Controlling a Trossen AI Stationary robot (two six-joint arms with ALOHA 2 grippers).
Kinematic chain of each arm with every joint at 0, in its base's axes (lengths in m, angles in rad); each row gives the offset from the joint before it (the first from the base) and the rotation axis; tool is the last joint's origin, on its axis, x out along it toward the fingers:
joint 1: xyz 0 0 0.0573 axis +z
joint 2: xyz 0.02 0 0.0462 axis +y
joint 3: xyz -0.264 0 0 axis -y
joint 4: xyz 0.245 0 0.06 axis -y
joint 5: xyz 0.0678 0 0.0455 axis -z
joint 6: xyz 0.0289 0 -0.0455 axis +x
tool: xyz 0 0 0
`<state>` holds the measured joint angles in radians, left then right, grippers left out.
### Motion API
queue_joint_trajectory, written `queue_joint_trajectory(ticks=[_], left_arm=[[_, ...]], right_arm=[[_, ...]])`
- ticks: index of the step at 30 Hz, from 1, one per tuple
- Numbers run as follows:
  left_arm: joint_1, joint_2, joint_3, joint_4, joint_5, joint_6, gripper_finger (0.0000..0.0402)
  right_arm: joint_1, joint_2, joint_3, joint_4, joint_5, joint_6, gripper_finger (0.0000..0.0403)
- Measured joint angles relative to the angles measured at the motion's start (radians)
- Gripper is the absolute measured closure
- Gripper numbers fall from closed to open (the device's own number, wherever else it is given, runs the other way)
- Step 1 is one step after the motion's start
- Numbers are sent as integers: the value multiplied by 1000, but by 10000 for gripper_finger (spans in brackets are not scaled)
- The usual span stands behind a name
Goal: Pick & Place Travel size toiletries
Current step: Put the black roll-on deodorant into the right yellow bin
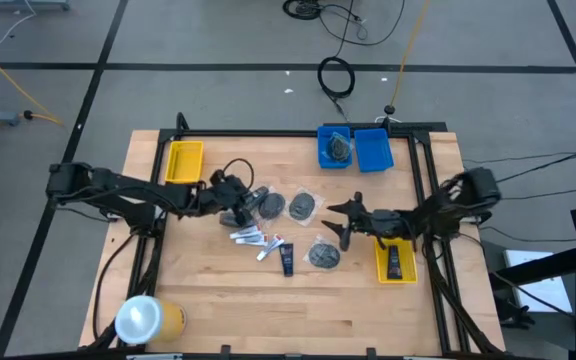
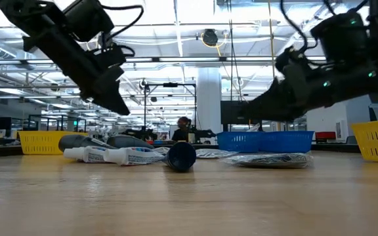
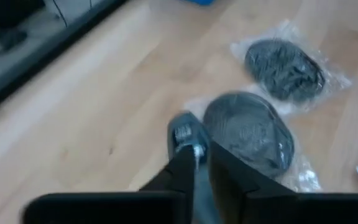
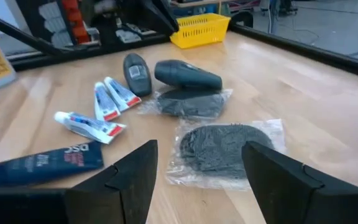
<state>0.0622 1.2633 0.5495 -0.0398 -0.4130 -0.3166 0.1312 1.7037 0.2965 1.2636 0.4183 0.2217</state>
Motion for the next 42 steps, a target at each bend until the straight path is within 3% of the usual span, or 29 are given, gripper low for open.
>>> queue_joint_trajectory(ticks=[5,10,15,19,22,29,37,42], left_arm=[[12,70,0,27,91,-12,236],[23,170,0,70,73,-118,111],[29,260,-1,83,64,-232,46],[29,328,-1,162,64,-235,60],[29,355,0,230,65,-216,100],[45,337,0,222,64,-202,207],[71,223,0,74,45,-210,199],[107,57,98,-287,-46,-228,164]], right_arm=[[0,164,100,13,0,1,177],[1,290,203,12,-3,-18,177],[1,345,239,11,-5,-25,177],[1,353,238,11,-3,-25,177],[1,353,236,12,-2,-25,177],[1,353,236,10,-2,-22,177],[1,353,236,-3,-1,-21,177],[1,353,236,-12,-1,-21,177]])
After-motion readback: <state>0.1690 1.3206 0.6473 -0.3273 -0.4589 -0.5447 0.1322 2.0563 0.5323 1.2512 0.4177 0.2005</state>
